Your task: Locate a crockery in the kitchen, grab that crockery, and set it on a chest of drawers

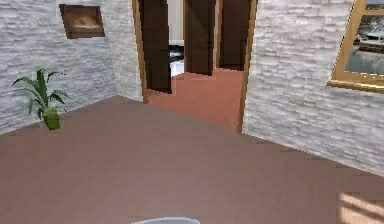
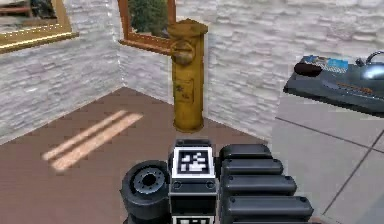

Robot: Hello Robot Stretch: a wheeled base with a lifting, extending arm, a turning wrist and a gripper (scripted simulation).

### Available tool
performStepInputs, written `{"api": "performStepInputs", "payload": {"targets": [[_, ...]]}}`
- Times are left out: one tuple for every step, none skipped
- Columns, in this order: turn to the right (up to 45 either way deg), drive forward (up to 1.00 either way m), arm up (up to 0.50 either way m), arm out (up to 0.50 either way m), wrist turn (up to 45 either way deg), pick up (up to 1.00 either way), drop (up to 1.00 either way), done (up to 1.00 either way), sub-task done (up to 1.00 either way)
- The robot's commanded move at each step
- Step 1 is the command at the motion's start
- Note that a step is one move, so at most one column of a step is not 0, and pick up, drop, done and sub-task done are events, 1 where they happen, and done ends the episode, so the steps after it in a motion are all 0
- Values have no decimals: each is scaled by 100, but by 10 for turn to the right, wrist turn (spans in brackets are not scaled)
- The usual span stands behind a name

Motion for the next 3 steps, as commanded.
{"api": "performStepInputs", "payload": {"targets": [[0, 100, 0, 0, 0, 0, 0, 0, 0], [0, 100, 0, 0, 0, 0, 0, 0, 0], [-30, 0, 0, 0, 0, 0, 0, 0, 0]]}}
